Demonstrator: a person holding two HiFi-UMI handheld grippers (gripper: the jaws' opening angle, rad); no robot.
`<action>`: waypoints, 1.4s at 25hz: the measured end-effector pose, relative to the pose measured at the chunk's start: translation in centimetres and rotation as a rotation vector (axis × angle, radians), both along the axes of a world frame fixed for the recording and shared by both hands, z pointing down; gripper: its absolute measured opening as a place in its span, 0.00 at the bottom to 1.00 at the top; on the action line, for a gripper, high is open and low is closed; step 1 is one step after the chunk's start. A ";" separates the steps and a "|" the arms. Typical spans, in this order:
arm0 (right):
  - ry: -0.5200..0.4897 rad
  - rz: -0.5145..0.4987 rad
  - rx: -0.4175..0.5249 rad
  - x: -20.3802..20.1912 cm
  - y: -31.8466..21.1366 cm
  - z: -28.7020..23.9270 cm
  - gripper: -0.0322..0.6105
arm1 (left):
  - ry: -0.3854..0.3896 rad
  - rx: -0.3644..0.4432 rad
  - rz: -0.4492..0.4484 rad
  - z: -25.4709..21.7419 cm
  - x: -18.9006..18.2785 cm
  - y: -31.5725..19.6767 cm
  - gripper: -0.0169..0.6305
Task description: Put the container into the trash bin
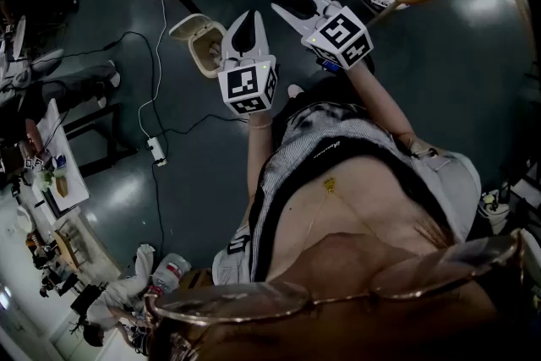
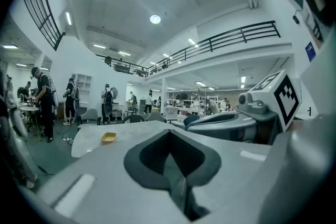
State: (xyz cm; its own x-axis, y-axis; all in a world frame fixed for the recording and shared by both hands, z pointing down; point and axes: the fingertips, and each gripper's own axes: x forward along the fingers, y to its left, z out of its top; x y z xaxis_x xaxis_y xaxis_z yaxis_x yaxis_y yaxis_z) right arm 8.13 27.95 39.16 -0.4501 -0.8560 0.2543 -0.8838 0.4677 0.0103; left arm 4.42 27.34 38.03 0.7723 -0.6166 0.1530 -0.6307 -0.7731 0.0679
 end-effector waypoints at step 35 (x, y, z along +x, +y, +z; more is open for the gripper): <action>-0.139 -0.127 -0.017 6.6 -21.9 0.2 0.09 | 0.028 -0.057 -0.125 0.3 4.2 -21.2 0.03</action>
